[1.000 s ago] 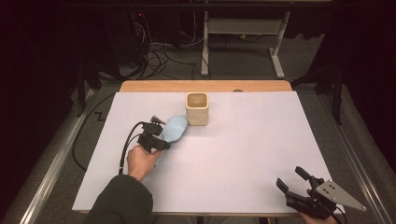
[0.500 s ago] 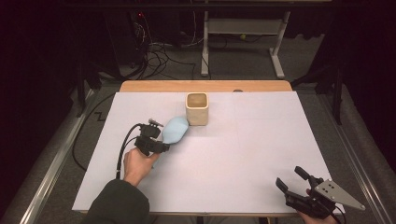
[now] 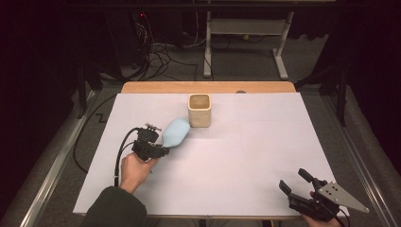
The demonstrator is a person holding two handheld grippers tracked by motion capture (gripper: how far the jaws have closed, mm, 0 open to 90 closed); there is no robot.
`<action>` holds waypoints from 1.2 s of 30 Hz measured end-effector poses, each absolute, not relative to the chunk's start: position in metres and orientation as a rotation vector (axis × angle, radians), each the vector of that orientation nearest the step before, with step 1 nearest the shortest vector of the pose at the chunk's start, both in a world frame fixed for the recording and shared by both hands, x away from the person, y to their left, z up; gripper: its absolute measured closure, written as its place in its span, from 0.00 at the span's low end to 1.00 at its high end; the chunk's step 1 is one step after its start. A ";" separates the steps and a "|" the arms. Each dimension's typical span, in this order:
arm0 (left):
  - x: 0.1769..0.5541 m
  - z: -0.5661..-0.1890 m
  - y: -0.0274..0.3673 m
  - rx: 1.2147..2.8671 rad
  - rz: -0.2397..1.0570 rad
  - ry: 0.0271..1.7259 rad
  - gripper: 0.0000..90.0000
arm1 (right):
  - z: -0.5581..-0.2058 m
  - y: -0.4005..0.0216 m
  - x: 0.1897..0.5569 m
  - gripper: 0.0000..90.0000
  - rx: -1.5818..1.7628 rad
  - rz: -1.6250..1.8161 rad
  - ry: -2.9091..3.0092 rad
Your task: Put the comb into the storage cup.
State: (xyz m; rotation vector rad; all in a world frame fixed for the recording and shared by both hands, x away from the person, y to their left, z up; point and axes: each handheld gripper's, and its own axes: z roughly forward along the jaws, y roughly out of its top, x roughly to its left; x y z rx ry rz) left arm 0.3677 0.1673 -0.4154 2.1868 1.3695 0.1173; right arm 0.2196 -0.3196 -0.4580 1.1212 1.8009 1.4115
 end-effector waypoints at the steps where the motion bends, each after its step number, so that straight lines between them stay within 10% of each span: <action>1: 0.367 -0.415 0.168 2.194 0.115 1.364 0.78 | -0.458 -0.320 0.219 0.22 1.121 1.411 1.802; 36: 0.324 -0.408 0.172 2.132 0.102 1.136 0.77 | -0.459 -0.318 0.220 0.23 1.118 1.397 1.815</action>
